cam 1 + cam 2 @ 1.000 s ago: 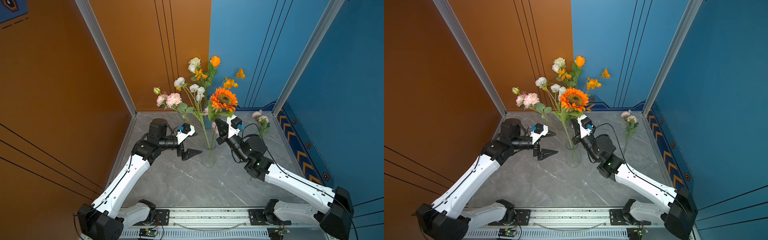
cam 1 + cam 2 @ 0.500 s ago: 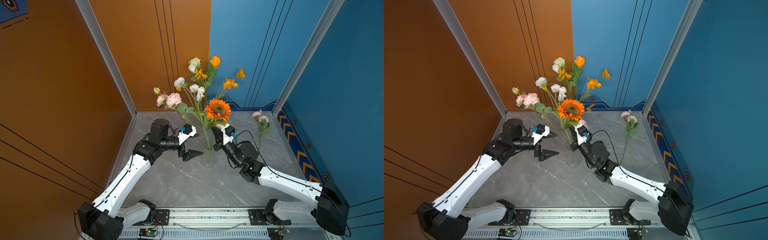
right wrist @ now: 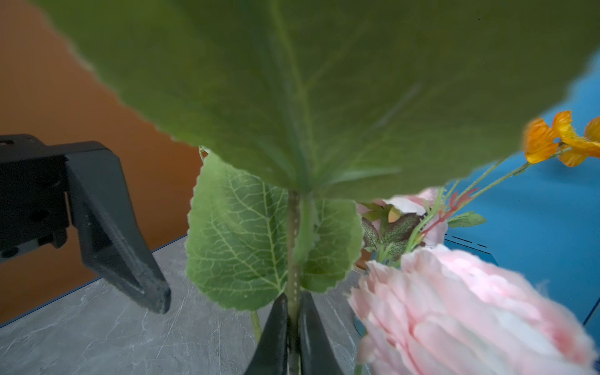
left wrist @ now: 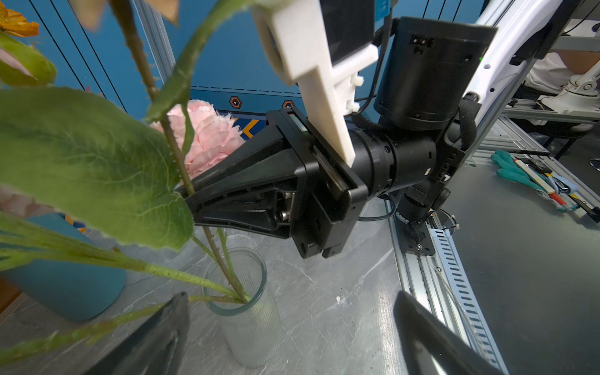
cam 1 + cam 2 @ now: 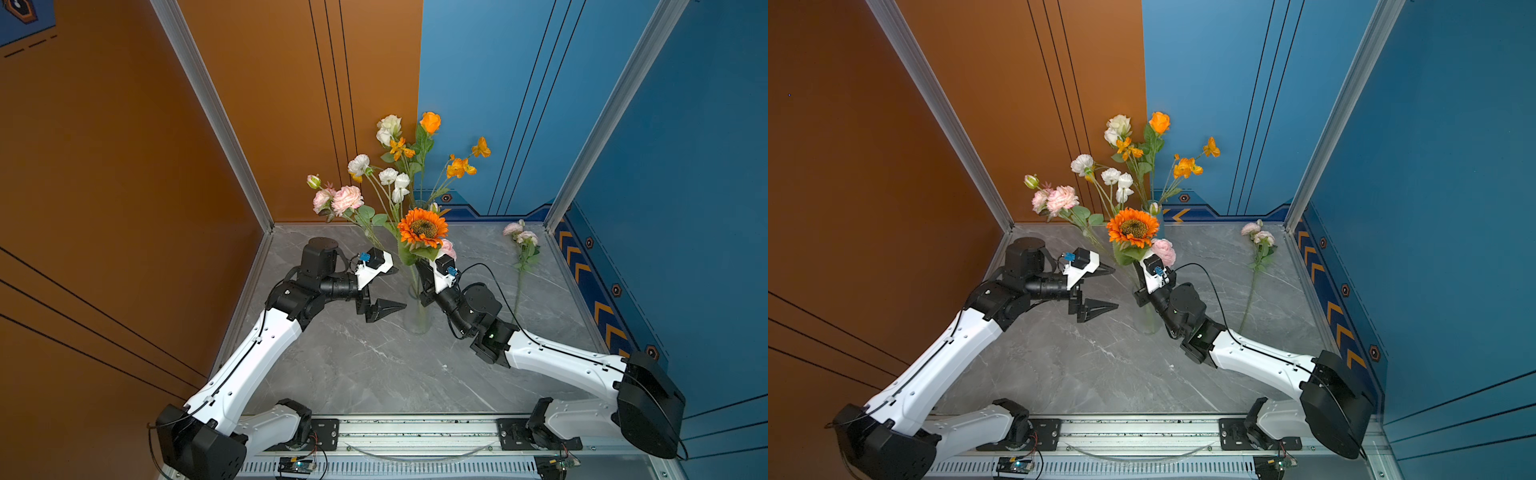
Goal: Arrange the flowers into the vase
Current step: 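Lower the orange gerbera stem into the glass vase and open the right gripper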
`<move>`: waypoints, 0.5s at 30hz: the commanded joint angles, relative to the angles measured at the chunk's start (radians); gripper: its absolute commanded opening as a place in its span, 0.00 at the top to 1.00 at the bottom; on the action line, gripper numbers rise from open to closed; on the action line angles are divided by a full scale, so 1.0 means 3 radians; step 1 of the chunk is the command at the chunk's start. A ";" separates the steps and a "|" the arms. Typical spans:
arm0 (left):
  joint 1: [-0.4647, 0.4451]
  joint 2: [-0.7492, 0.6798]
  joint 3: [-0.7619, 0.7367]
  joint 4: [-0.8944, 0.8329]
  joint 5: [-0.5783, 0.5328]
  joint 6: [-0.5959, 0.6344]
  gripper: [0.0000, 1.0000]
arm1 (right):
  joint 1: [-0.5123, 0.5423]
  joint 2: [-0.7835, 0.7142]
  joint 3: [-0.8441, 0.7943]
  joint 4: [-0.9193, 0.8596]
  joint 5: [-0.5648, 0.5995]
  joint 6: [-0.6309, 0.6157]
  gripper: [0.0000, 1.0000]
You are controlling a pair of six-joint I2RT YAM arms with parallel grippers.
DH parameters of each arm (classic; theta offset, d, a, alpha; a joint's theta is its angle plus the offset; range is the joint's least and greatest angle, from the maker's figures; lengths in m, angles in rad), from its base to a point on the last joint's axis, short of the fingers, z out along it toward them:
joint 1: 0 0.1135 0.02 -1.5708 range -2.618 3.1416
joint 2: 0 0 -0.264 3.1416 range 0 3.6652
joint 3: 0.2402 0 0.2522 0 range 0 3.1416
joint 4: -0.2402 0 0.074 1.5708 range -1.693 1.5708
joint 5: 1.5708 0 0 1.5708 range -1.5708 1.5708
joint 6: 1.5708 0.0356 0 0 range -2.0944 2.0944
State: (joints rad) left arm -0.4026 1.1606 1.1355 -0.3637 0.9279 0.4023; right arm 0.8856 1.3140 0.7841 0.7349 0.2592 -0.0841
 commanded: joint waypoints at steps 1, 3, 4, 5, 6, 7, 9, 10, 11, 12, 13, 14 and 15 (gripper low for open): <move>-0.0022 0.0022 0.0073 -0.0051 0.0052 -0.0005 0.02 | 0.0019 -0.0008 0.0082 -0.0112 0.0074 0.0074 0.86; -0.0027 0.0022 0.0075 -0.0051 0.0057 -0.0005 0.02 | 0.0018 -0.0013 0.0078 -0.0142 0.0067 0.0096 0.80; -0.0025 0.0017 0.0074 -0.0051 0.0057 -0.0005 0.02 | 0.0018 -0.0019 0.0091 -0.0177 0.0062 0.0102 0.75; -0.0028 0.0018 0.0076 -0.0051 0.0057 -0.0003 0.02 | 0.0019 -0.0024 0.0105 -0.0227 0.0056 0.0101 0.70; -0.0028 0.0012 0.0072 -0.0051 0.0054 -0.0002 0.02 | 0.0018 -0.0030 0.0137 -0.0303 0.0054 0.0099 0.65; -0.0025 0.0011 0.0075 -0.0051 0.0057 -0.0001 0.02 | 0.0021 -0.0034 0.0175 -0.0377 0.0051 0.0094 0.58; -0.0025 0.0006 0.0072 -0.0051 0.0057 -0.0006 0.02 | 0.0019 -0.0039 0.0231 -0.0489 0.0062 0.0091 0.50; -0.0026 0.0003 0.0073 -0.0051 0.0057 -0.0005 0.02 | 0.0019 -0.0046 0.0246 -0.0513 0.0066 0.0091 0.46; -0.0028 -0.0004 0.0072 -0.0051 0.0053 -0.0005 0.02 | 0.0019 -0.0051 0.0249 -0.0526 0.0074 0.0091 0.42; -0.0024 -0.0011 0.0076 -0.0051 0.0052 0.0002 0.02 | 0.0019 -0.0063 0.0250 -0.0526 0.0083 0.0094 0.36; -0.0023 -0.0009 0.0072 -0.0051 0.0052 0.0003 0.02 | 0.0019 -0.0079 0.0245 -0.0527 0.0101 0.0096 0.32; -0.0020 -0.0011 0.0066 -0.0051 0.0049 0.0000 0.02 | 0.0019 -0.0102 0.0242 -0.0545 0.0104 0.0104 0.27; -0.0021 -0.0009 0.0073 -0.0051 0.0052 0.0001 0.02 | 0.0016 -0.0125 0.0249 -0.0582 0.0117 0.0106 0.23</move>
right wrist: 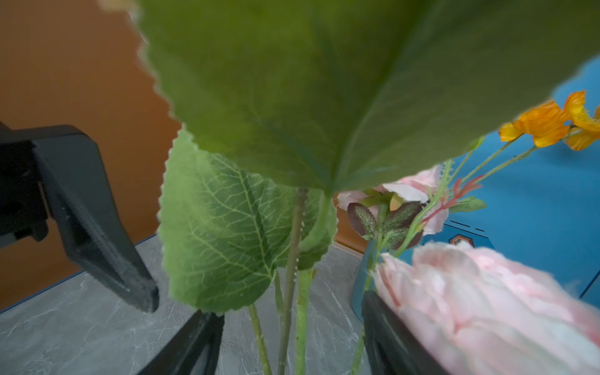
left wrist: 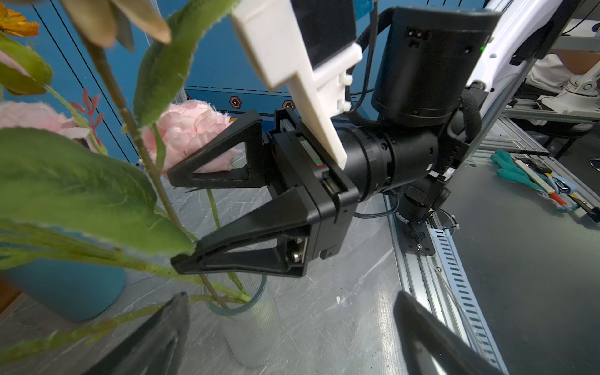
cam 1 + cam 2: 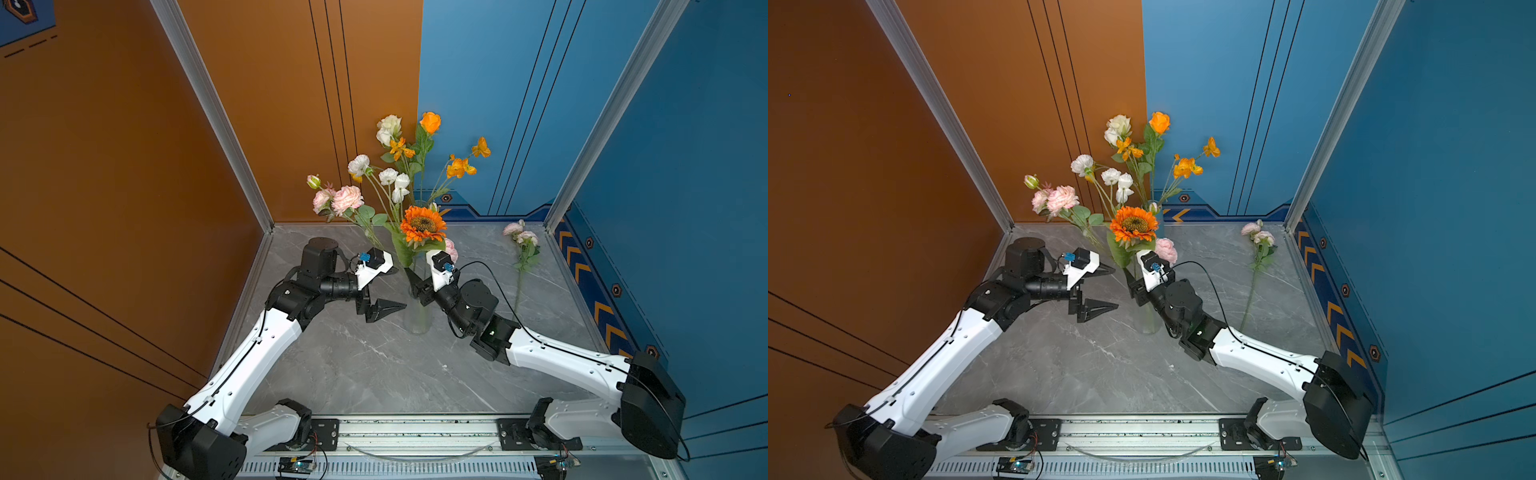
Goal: Arrange the flowers into the vase
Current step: 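Lower the orange gerbera stem into the glass vase and open the right gripper, then move the right gripper to the pink rose stem lying on the table and pinch it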
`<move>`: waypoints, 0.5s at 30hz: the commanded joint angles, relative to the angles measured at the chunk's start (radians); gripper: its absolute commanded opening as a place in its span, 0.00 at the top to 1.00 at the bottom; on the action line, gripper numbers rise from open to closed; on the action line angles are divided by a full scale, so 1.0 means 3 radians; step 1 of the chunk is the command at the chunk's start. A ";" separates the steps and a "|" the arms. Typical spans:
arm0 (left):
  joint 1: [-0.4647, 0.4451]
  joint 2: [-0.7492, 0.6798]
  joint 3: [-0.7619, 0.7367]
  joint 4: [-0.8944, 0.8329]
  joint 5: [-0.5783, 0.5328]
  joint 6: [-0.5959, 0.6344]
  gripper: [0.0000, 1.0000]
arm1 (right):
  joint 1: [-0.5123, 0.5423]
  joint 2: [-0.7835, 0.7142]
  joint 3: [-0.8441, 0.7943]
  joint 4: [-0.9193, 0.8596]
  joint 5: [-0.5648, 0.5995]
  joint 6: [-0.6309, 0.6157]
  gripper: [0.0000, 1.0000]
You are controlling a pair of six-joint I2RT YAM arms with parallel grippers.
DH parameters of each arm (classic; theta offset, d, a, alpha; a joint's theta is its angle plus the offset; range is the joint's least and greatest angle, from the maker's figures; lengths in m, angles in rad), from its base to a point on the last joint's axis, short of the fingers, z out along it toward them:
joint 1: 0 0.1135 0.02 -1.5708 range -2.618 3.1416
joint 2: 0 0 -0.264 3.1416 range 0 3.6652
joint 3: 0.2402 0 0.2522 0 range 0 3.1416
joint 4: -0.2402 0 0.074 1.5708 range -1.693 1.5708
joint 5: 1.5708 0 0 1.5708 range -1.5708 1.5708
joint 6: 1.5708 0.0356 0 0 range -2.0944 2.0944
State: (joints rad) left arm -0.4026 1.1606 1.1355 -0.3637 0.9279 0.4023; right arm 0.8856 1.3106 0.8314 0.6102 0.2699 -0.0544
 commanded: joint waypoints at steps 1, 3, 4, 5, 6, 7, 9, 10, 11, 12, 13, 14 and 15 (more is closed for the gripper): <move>-0.0022 -0.0008 0.0075 -0.0051 0.0052 0.0004 0.02 | 0.0019 -0.0145 0.0101 -0.0239 0.0080 0.0017 0.20; -0.0021 -0.0013 0.0070 -0.0051 0.0052 0.0004 0.02 | 0.0024 -0.0238 0.0132 -0.0431 0.0017 0.0013 0.17; -0.0023 -0.0018 0.0067 -0.0051 0.0048 0.0006 0.02 | 0.0024 -0.0285 0.0147 -0.0529 -0.0011 0.0008 0.15; -0.0018 -0.0023 0.0070 -0.0051 0.0047 0.0013 0.02 | 0.0038 -0.0345 0.0161 -0.0637 -0.0030 0.0002 0.13; -0.0018 -0.0028 0.0070 -0.0051 0.0042 0.0021 0.02 | 0.0044 -0.0404 0.0172 -0.0734 -0.0051 0.0007 0.12; -0.0018 -0.0039 0.0067 -0.0051 0.0038 0.0029 0.02 | 0.0048 -0.0465 0.0176 -0.0799 -0.0062 0.0016 0.10; -0.0014 -0.0058 0.0070 -0.0051 0.0036 0.0044 0.02 | 0.0050 -0.0594 0.0178 -0.0966 -0.0143 0.0042 0.08; -0.0015 -0.0064 0.0067 -0.0051 0.0036 0.0049 0.02 | 0.0054 -0.0648 0.0188 -0.1052 -0.0189 0.0051 0.07; -0.0018 -0.0068 0.0066 -0.0052 0.0032 0.0051 0.02 | 0.0062 -0.0708 0.0206 -0.1160 -0.0241 0.0061 0.06; -0.0017 -0.0068 0.0069 -0.0053 0.0026 0.0058 0.02 | 0.0060 -0.0757 0.0232 -0.1287 -0.0278 0.0075 0.05; -0.0018 -0.0070 0.0073 -0.0053 0.0026 0.0060 0.02 | 0.0064 -0.0802 0.0258 -0.1397 -0.0298 0.0091 0.05; -0.0018 -0.0070 0.0074 -0.0051 0.0021 0.0065 0.02 | 0.0065 -0.0850 0.0287 -0.1517 -0.0320 0.0110 0.05; -0.0018 -0.0070 0.0073 -0.0051 0.0021 0.0070 0.02 | 0.0065 -0.0905 0.0303 -0.1641 -0.0344 0.0136 0.05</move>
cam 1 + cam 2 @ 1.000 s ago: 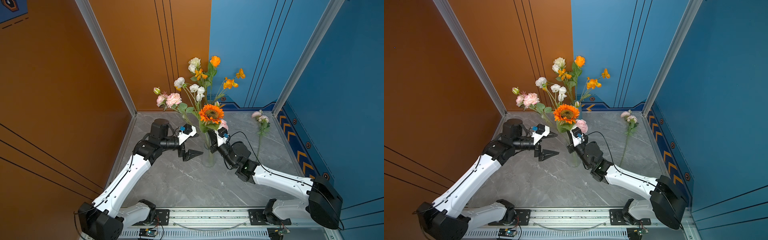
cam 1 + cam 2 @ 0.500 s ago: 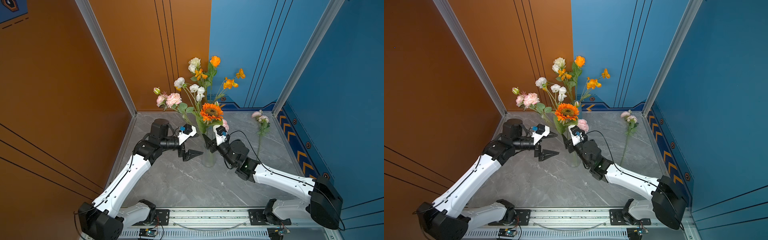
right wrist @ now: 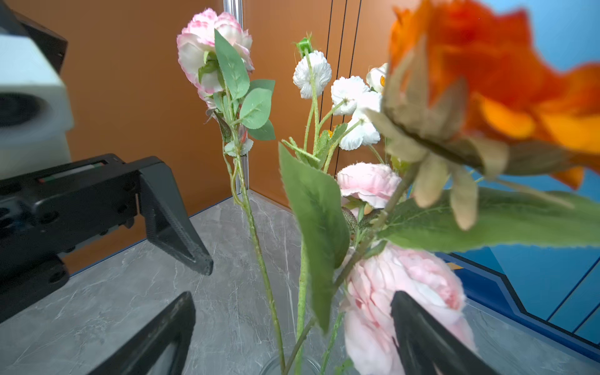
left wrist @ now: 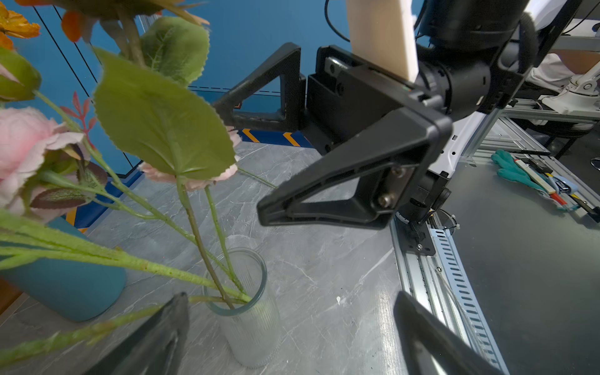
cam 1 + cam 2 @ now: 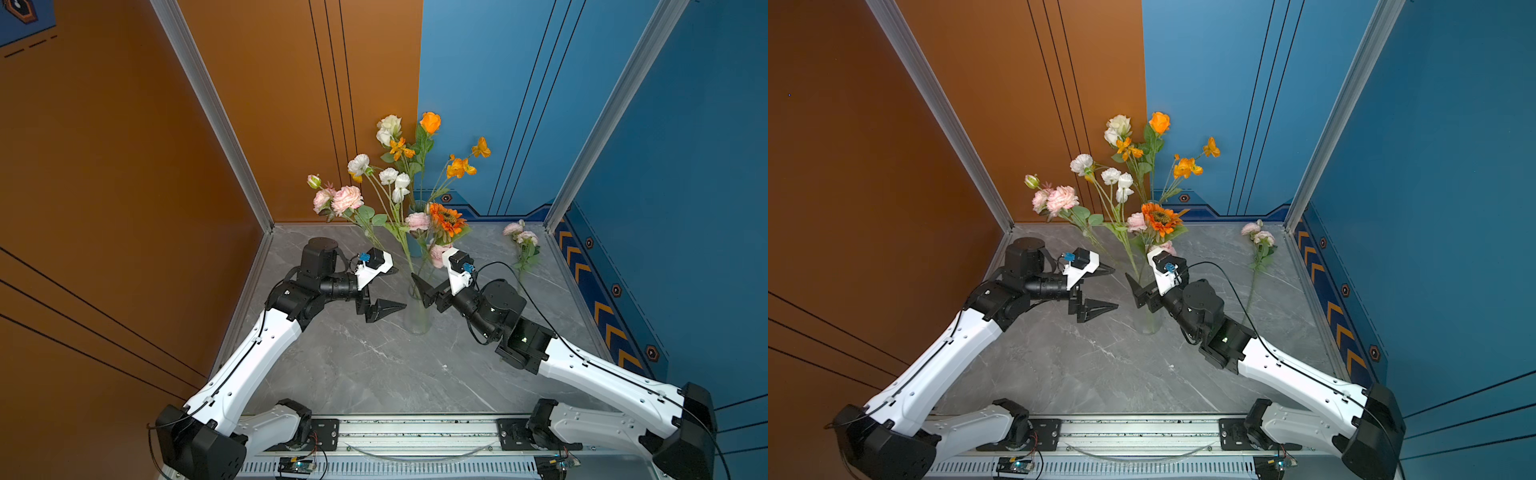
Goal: Arrange the flowers into the vase
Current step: 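Move the right gripper to the pink rose stem lying on the table and pinch it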
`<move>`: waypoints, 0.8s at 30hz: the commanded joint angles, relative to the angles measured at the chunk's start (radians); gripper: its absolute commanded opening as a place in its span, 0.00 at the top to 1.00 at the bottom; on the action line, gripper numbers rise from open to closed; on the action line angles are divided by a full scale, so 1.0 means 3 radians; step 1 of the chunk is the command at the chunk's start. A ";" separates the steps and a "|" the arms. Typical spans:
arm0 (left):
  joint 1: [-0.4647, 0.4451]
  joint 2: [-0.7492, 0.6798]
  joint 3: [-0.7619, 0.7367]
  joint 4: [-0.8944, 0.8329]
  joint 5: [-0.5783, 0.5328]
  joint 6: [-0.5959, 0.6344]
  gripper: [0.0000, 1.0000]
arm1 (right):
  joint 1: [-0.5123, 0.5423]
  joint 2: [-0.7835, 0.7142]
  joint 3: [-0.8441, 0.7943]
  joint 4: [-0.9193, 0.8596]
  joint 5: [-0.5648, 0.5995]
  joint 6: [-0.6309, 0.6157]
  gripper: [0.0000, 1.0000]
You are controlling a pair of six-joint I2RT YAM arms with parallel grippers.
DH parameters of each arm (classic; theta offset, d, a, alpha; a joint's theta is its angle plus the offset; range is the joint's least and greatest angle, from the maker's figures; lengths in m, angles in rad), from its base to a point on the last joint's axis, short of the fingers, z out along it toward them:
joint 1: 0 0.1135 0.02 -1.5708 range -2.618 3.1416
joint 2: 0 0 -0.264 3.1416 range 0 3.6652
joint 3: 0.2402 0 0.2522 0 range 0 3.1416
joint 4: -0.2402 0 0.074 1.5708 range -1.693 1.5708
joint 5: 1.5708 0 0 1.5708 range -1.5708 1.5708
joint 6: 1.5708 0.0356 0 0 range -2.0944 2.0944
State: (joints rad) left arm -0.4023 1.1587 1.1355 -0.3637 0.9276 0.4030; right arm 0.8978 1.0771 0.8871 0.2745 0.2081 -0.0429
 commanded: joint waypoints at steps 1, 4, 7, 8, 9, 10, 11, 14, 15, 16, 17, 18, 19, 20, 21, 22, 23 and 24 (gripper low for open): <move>-0.0024 -0.0063 0.0076 -0.0051 0.0018 0.0068 0.02 | 0.0024 -0.0172 0.0129 -0.0615 -0.0146 0.0120 0.05; -0.0034 -0.0061 0.0073 -0.0051 0.0012 0.0077 0.02 | 0.0024 -0.0305 0.0191 -0.1001 -0.0106 0.0240 0.05; -0.0058 -0.0046 0.0075 -0.0051 0.0007 0.0090 0.02 | 0.0025 -0.0445 0.0263 -0.1365 -0.0166 0.0414 0.05; -0.0072 -0.0034 0.0072 -0.0051 0.0006 0.0089 0.02 | 0.0028 -0.0504 0.0265 -0.1461 -0.0132 0.0509 0.05; -0.0083 -0.0019 0.0074 -0.0051 0.0006 0.0088 0.02 | 0.0027 -0.0545 0.0260 -0.1552 -0.0015 0.0595 0.06; -0.0096 -0.0012 0.0074 -0.0051 0.0007 0.0084 0.02 | 0.0027 -0.0610 0.0250 -0.1674 0.0235 0.0742 0.07; -0.0119 -0.0008 0.0075 -0.0051 0.0002 0.0084 0.02 | 0.0024 -0.0680 0.0221 -0.1798 0.0579 0.0913 0.09; -0.0204 -0.0012 0.0072 -0.0051 -0.0038 0.0091 0.02 | -0.0092 -0.0902 0.0011 -0.1967 0.1385 0.1367 0.10; -0.0241 -0.0023 0.0066 -0.0050 -0.0054 0.0100 0.02 | -0.0212 -0.0941 -0.0025 -0.2059 0.1506 0.1534 0.13; -0.0291 -0.0027 0.0069 -0.0051 -0.0098 0.0117 0.02 | -0.0421 -0.0977 -0.0060 -0.2129 0.1461 0.1704 0.19; -0.0367 -0.0032 0.0060 -0.0051 -0.0191 0.0140 0.02 | -0.0697 -0.0986 -0.0095 -0.2155 0.1272 0.1851 0.20; -0.0465 -0.0028 0.0054 -0.0051 -0.0334 0.0165 0.02 | -0.0992 -0.0968 -0.0117 -0.2179 0.1060 0.1973 0.21; -0.0611 -0.0020 0.0044 -0.0039 -0.0590 0.0200 0.02 | -0.1337 -0.0904 -0.0124 -0.2198 0.0743 0.2116 0.20; -0.0786 -0.0010 0.0010 0.0030 -0.0971 0.0217 0.02 | -0.1688 -0.0788 -0.0111 -0.2206 0.0381 0.2220 0.20; -0.0966 0.0006 -0.0035 0.0149 -0.1405 0.0202 0.02 | -0.1971 -0.0644 -0.0091 -0.2211 0.0096 0.2265 0.21; -0.1176 0.0029 -0.0095 0.0301 -0.1901 0.0201 0.02 | -0.2264 -0.0428 -0.0044 -0.2213 -0.0221 0.2289 0.23; -0.1348 0.0062 -0.0149 0.0419 -0.2280 0.0221 0.02 | -0.2514 -0.0179 0.0012 -0.2218 -0.0464 0.2264 0.27; -0.1484 0.0080 -0.0185 0.0480 -0.2511 0.0254 0.02 | -0.2669 0.0029 0.0073 -0.2217 -0.0557 0.2229 0.30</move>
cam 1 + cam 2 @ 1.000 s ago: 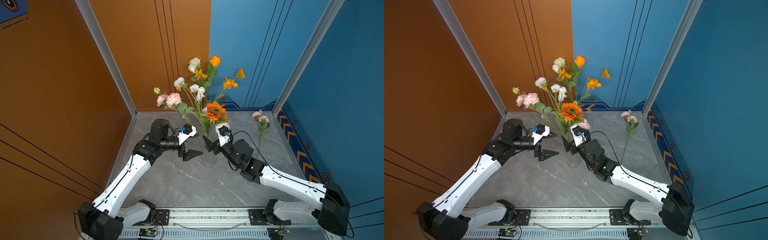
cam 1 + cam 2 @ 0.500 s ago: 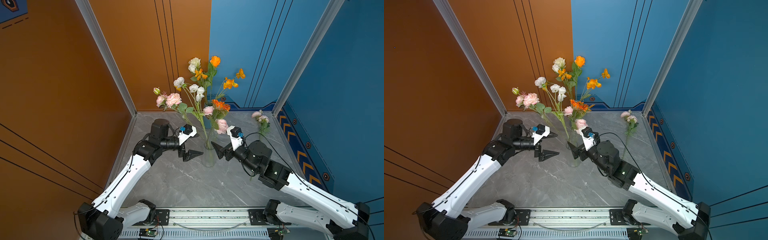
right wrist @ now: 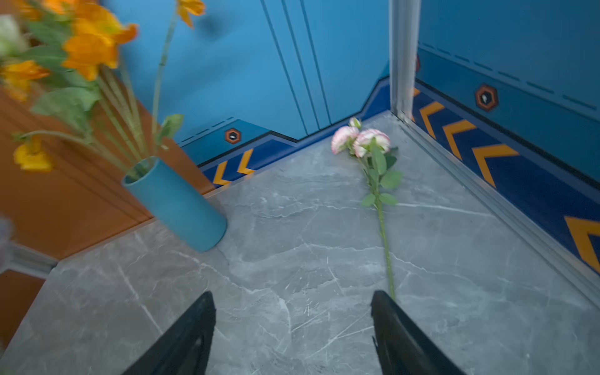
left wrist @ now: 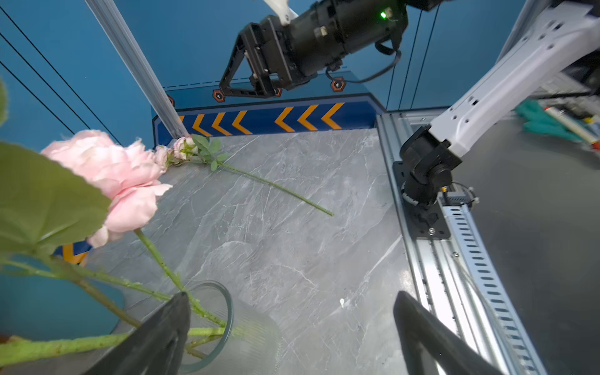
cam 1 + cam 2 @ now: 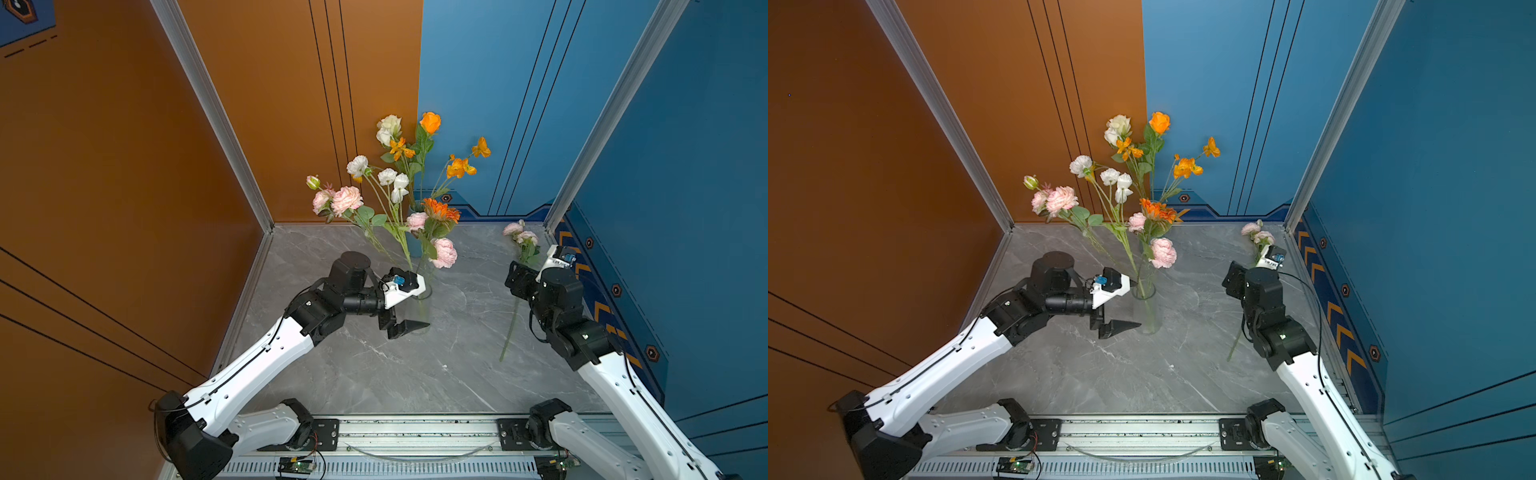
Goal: Arrange the flowers into the vase
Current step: 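Move the right gripper to the pink rose stem lying on the table and pinch it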
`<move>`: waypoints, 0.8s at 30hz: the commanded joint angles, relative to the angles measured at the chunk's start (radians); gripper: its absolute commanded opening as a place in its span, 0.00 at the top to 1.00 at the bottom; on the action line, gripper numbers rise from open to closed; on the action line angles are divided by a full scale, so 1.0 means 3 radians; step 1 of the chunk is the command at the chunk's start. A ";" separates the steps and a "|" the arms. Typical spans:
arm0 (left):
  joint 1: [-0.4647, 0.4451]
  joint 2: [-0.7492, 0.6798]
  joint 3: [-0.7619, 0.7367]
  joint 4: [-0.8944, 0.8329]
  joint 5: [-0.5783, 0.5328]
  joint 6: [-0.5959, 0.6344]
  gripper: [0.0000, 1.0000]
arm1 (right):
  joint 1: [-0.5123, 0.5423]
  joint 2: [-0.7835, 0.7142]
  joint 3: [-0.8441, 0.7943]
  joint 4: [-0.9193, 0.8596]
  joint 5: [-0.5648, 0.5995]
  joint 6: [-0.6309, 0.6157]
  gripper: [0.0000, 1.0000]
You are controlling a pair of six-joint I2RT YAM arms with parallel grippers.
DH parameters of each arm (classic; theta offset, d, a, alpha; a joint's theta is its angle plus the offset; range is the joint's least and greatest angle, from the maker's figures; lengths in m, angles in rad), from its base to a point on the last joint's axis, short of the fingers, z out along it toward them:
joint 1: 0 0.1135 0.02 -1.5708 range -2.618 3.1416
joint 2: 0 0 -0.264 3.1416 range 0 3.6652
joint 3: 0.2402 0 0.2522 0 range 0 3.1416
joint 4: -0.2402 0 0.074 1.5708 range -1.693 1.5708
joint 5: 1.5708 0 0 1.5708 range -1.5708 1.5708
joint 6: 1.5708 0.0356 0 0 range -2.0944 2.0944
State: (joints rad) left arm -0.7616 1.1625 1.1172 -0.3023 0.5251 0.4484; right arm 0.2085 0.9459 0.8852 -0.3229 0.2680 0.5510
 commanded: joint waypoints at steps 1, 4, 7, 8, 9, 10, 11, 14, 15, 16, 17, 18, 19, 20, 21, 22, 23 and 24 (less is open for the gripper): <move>-0.0408 0.0086 -0.0160 0.0314 -0.1302 0.0167 0.02 | -0.0514 0.0695 0.0139 -0.0221 -0.0783 0.0201 0.30; -0.0620 0.0112 -0.0248 0.0451 -0.1337 0.0241 0.02 | -0.0777 0.1264 0.0241 0.0078 -0.0779 0.0073 0.33; -0.0733 0.0152 -0.0267 0.0464 -0.1213 0.0288 0.02 | -0.0973 0.1849 0.0513 0.0221 -0.0833 -0.0021 0.43; -0.0767 0.0159 -0.0267 0.0440 -0.1214 0.0301 0.02 | -0.1014 0.2058 0.0673 0.0207 -0.0847 -0.0095 0.45; -0.0796 0.0159 -0.0267 0.0414 -0.1215 0.0322 0.02 | -0.1027 0.2223 0.0790 0.0213 -0.0814 -0.0165 0.46; -0.0807 0.0158 -0.0267 0.0410 -0.1196 0.0345 0.02 | -0.1037 0.2442 0.0956 0.0183 -0.0770 -0.0255 0.46; -0.0814 0.0155 -0.0267 0.0409 -0.1193 0.0356 0.02 | -0.1043 0.2654 0.1138 0.0102 -0.0745 -0.0346 0.47; -0.0813 0.0144 -0.0267 0.0411 -0.1233 0.0377 0.02 | -0.1044 0.3171 0.1611 -0.0106 -0.0630 -0.0500 0.52; -0.0812 0.0140 -0.0267 0.0409 -0.1239 0.0377 0.02 | -0.1061 0.3310 0.1717 -0.0139 -0.0627 -0.0510 0.54; -0.0814 0.0139 -0.0267 0.0409 -0.1242 0.0377 0.02 | -0.1068 0.3422 0.1796 -0.0155 -0.0588 -0.0516 0.54; -0.0809 0.0138 -0.0267 0.0409 -0.1236 0.0378 0.02 | -0.1082 0.3516 0.1868 -0.0188 -0.0567 -0.0513 0.54; -0.0809 0.0143 -0.0267 0.0409 -0.1235 0.0377 0.02 | -0.1092 0.3594 0.1924 -0.0221 -0.0576 -0.0512 0.55; -0.0808 0.0152 -0.0267 0.0410 -0.1234 0.0365 0.02 | -0.1102 0.3664 0.1982 -0.0266 -0.0567 -0.0512 0.55; -0.0808 0.0163 -0.0262 0.0409 -0.1229 0.0359 0.02 | -0.1111 0.3718 0.2027 -0.0312 -0.0549 -0.0518 0.56; -0.0809 0.0178 -0.0258 0.0410 -0.1222 0.0350 0.02 | -0.1122 0.3739 0.2055 -0.0344 -0.0528 -0.0525 0.57; -0.0809 0.0184 -0.0257 0.0409 -0.1219 0.0342 0.02 | -0.1129 0.3737 0.2051 -0.0350 -0.0499 -0.0545 0.57; -0.0809 0.0189 -0.0262 0.0409 -0.1213 0.0343 0.02 | -0.1130 0.3738 0.2042 -0.0350 -0.0459 -0.0556 0.57; -0.0807 0.0195 -0.0261 0.0410 -0.1217 0.0344 0.02 | -0.1132 0.3738 0.2026 -0.0350 -0.0411 -0.0576 0.57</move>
State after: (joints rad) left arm -0.9981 1.2140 1.0431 -0.1894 0.1673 0.5461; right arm -0.1207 2.0743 1.4715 -0.3698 0.0879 0.4107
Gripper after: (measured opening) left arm 0.979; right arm 0.434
